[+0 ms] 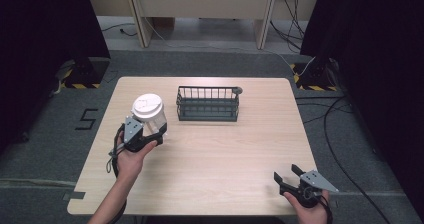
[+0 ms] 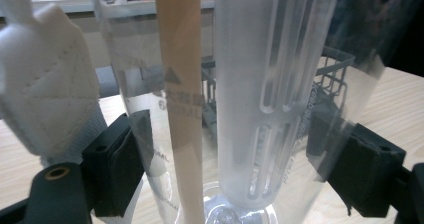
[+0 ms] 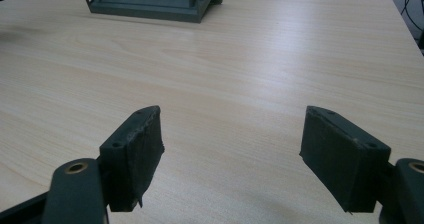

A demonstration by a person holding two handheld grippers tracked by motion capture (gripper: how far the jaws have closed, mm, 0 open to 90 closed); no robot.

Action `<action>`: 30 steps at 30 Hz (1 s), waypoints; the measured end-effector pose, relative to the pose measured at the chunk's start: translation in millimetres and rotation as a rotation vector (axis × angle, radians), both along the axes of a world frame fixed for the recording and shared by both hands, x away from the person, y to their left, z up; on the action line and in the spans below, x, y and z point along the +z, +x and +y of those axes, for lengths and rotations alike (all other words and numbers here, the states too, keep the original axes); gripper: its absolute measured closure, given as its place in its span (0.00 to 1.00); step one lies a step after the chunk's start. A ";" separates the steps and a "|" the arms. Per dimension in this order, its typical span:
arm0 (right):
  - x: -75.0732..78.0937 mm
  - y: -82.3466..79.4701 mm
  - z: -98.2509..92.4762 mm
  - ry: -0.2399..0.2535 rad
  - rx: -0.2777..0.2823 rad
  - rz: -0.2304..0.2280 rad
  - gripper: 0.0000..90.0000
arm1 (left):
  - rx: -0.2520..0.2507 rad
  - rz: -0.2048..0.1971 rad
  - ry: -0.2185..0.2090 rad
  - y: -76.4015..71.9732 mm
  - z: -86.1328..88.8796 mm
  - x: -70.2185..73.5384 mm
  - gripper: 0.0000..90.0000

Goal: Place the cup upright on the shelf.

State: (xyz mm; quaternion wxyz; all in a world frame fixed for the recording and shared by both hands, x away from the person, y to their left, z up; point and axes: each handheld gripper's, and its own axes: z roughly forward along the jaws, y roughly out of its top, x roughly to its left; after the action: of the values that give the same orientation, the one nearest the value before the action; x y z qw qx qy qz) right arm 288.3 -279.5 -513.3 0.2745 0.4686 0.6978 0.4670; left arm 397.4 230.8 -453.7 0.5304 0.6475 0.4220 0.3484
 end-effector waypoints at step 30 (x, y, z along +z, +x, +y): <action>0.0 0.3 0.1 0.000 0.002 0.002 0.28 | -0.088 -0.026 0.000 17.3 -53.0 17.0 0.20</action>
State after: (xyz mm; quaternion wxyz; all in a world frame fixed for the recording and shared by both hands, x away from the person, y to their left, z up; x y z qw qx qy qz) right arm 288.5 -279.5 -513.3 0.2732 0.4686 0.6985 0.4668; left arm 414.7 177.8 -436.7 0.5508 0.6607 0.3861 0.3332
